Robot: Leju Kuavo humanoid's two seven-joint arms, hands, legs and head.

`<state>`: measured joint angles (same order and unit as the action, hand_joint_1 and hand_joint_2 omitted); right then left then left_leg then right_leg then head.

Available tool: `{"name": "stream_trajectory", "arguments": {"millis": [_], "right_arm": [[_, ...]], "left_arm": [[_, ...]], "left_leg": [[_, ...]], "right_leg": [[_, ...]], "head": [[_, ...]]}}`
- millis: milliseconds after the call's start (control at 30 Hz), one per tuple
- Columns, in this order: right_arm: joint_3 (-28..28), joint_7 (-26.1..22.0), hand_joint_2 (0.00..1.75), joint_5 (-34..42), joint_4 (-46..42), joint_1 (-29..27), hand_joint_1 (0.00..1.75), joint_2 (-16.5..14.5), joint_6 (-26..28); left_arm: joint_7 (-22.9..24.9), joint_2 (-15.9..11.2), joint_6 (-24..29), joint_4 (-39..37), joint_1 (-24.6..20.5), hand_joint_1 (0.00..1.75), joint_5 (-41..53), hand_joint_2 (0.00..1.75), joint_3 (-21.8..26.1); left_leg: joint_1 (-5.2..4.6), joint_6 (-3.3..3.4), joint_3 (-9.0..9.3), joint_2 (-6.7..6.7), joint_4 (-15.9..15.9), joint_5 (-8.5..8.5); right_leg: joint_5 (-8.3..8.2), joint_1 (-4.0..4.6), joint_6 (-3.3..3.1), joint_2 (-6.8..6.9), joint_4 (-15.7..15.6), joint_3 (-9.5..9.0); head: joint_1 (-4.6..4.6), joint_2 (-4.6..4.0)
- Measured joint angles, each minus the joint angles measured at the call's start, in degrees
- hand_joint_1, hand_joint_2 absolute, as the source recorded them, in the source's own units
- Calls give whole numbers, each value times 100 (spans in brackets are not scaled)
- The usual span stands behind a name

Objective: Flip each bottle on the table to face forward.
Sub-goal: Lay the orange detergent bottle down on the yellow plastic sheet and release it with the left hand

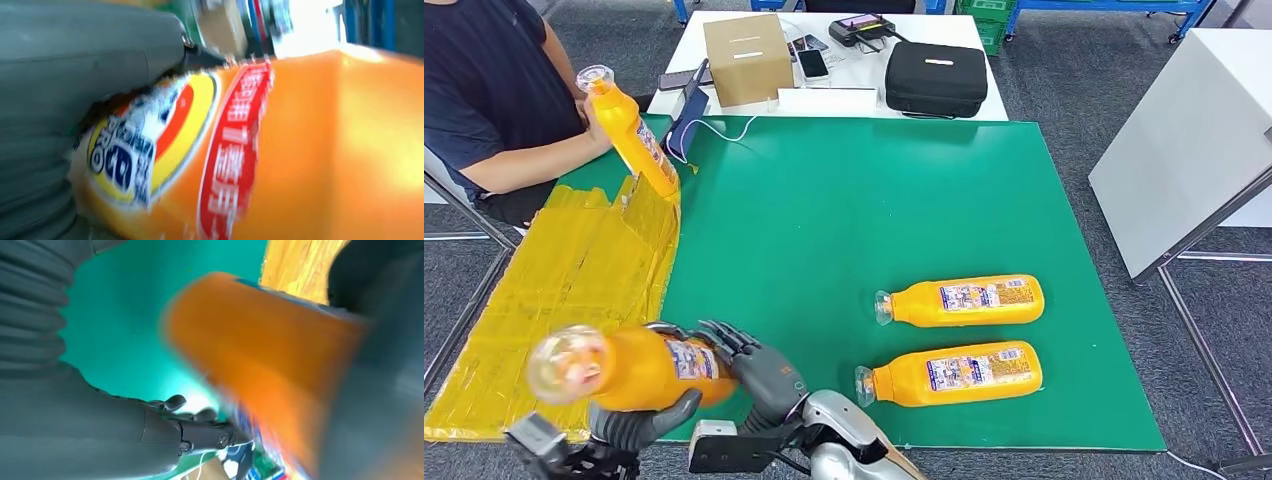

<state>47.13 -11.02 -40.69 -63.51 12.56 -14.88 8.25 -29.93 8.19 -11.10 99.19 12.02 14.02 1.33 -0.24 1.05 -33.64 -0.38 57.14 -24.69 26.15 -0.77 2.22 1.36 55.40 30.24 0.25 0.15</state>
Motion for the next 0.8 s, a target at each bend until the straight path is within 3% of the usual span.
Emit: {"name": "stream_trajectory", "arguments": {"millis": [100,233,400,533,667,800], "right_arm": [[-134,58,0,-190,-648,-322,0,204,-6],[-266,122,0,-375,-1385,-657,0,439,-25],[-321,0,0,-542,-2170,-960,0,856,145],[-411,-144,175,-600,-2969,-1347,0,1375,337],[-616,-403,175,-490,-3814,-1830,0,1844,590],[-861,-521,175,-286,-4331,-2048,0,2116,581]], "left_arm": [[6,-36,1183,8,-120,175,1361,175,370],[-5,-88,1869,-1,-216,175,2106,175,850],[349,-156,3434,-218,-224,175,4197,175,1273],[555,-246,3883,-707,-241,175,4978,175,1705],[861,-341,3934,-1363,-351,175,5681,175,1953],[1192,-452,3901,-1967,-499,175,6406,175,1974]], "left_leg": [[0,-1,-1,2,0,-1],[0,-2,-2,4,-1,-2],[-2,-1,-1,2,-1,-2],[-4,0,-1,0,0,-5],[-5,-1,-13,-7,0,-9],[-6,-1,-10,6,0,-7]], "right_leg": [[0,0,0,0,0,1],[0,0,0,-1,0,3],[1,-2,0,-1,-1,2],[2,-4,1,-1,-4,37],[3,-4,2,1,-4,45],[-2,-4,4,-2,-4,16]], "head": [[-1,0],[-1,0],[0,0],[-1,0],[-1,0],[-1,0]]}}
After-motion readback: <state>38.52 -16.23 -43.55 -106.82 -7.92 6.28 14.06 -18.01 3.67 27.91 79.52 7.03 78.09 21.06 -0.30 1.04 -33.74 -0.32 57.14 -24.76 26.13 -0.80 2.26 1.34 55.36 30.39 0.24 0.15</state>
